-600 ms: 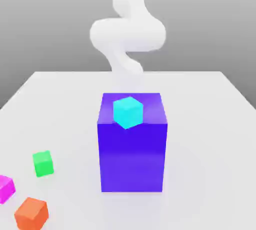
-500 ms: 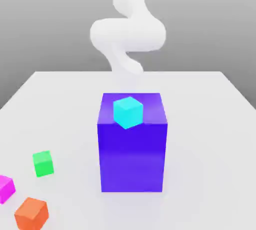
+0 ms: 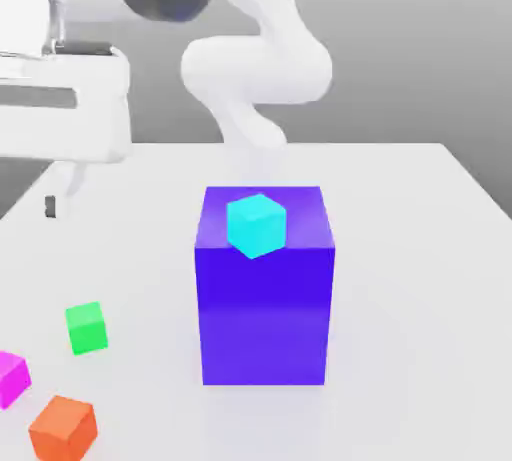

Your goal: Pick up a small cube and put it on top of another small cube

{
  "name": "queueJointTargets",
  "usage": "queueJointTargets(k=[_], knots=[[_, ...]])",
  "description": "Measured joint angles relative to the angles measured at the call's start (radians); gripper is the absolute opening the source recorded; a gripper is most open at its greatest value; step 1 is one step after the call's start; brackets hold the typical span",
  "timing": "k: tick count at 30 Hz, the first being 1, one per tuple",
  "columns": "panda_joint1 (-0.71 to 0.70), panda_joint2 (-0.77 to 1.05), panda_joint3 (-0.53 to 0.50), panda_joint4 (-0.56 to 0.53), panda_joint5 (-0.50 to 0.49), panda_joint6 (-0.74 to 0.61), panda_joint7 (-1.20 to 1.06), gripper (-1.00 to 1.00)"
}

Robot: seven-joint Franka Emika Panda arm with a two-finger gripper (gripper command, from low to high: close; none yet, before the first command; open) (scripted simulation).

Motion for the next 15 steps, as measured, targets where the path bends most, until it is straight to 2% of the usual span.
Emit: queueJointTargets(k=[9,14,15], knots=[[-0.162,0.340,-0.020,-0.010,0.141,0.098,-0.208,0.00],[-0.250,0.522,0.050,0.018,0.235,0.206,-0.296,0.00],[-0.264,0.553,0.068,0.026,0.252,0.229,-0.309,-1.00]])
